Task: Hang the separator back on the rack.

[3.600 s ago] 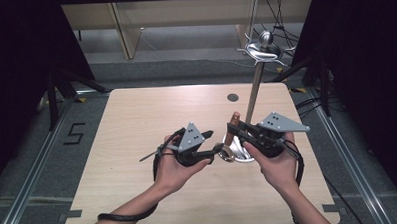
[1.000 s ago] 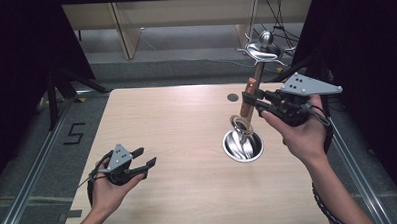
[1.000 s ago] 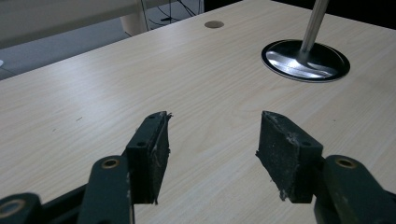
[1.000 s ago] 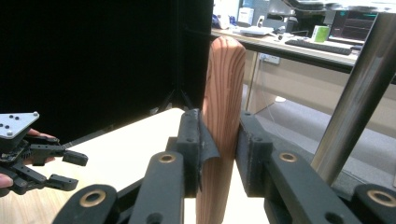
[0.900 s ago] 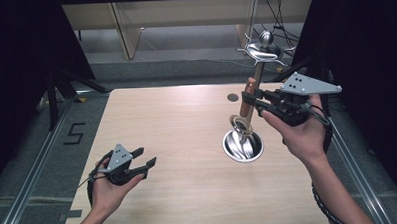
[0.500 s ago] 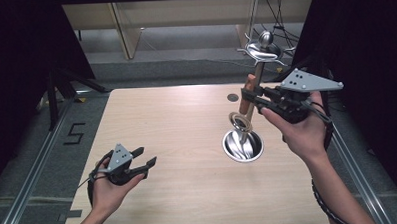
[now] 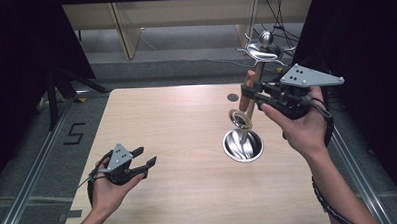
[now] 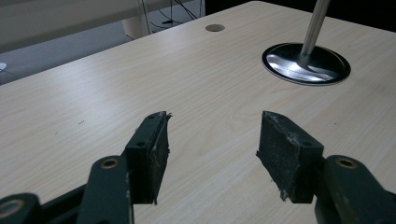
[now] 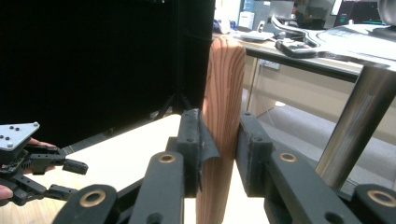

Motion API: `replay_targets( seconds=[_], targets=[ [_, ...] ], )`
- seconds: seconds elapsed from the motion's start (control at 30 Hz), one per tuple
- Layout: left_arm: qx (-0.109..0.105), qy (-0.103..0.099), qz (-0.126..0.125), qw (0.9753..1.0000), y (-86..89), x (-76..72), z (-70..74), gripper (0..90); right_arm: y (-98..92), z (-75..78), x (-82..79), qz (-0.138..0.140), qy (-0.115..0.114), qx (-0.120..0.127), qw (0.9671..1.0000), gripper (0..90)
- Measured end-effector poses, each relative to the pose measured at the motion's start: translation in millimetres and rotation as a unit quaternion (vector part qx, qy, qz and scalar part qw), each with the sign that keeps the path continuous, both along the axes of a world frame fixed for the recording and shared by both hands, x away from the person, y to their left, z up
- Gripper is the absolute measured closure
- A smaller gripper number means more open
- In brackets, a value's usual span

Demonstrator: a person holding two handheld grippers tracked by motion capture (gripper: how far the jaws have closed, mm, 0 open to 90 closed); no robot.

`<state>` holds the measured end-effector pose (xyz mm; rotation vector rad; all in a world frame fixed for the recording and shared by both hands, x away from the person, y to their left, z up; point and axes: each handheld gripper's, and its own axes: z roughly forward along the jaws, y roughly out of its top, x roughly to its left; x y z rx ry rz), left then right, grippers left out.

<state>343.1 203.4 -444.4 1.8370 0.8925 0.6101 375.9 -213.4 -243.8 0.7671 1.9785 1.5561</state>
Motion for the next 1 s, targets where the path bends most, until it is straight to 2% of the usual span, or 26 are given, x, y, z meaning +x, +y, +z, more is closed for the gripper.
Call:
replay_targets(
  seconds=[0.1, 0.2, 0.3, 0.4, 0.43, 0.5, 0.6, 0.77, 0.83, 0.9, 0.97, 1.0],
  targets=[
    [0.000, 0.001, 0.000, 1.0000, -0.6, 0.2, -0.4, 41.8, 0.0, 1.0, 0.7, -0.002, -0.004, -0.001, 1.0000, 74.4],
    [0.001, 0.001, -0.001, 1.0000, -1.0, 0.3, -0.4, 41.8, -0.1, 2.6, 1.0, -0.002, 0.003, 0.003, 1.0000, 74.5],
    [0.001, 0.000, -0.002, 1.0000, -1.0, 0.4, -0.2, 41.8, -1.2, 4.2, 3.4, -0.004, -0.006, 0.003, 1.0000, 74.4],
    [0.000, -0.002, -0.002, 1.0000, -0.2, 0.3, 0.3, 41.8, -2.2, 5.5, 5.1, -0.004, -0.004, 0.005, 1.0000, 74.4],
    [0.000, -0.003, -0.004, 1.0000, 0.1, 0.5, 0.5, 41.8, -2.2, 5.9, 4.9, -0.001, 0.005, 0.008, 1.0000, 74.5],
    [0.000, -0.003, -0.004, 1.0000, 0.1, 0.5, 0.4, 41.8, -3.0, 6.5, 7.1, -0.005, -0.001, 0.007, 1.0000, 74.4],
    [-0.002, -0.001, -0.003, 1.0000, -0.9, 0.3, 0.3, 41.8, -2.7, 6.7, 8.8, -0.003, 0.010, 0.011, 0.9999, 74.4],
    [0.000, 0.000, -0.002, 1.0000, -1.0, 0.4, 0.4, 41.8, -4.2, 7.8, 12.3, -0.005, 0.006, 0.009, 0.9999, 74.4],
    [0.001, 0.000, -0.002, 1.0000, -0.9, 0.4, 0.2, 41.8, -4.4, 7.8, 12.6, -0.005, 0.012, 0.013, 0.9998, 74.4],
    [0.000, 0.000, -0.002, 1.0000, -0.9, 0.2, 0.3, 41.8, -4.7, 7.5, 13.7, -0.004, 0.011, 0.017, 0.9998, 74.4],
    [-0.003, -0.002, -0.004, 1.0000, -1.1, 0.4, 0.5, 41.8, -6.4, 8.3, 15.1, -0.009, 0.003, 0.011, 0.9999, 74.4],
    [-0.003, -0.002, -0.004, 1.0000, -1.3, 0.3, 0.5, 41.8, -5.9, 8.5, 14.9, -0.005, 0.014, 0.019, 0.9997, 74.4]
  ],
)
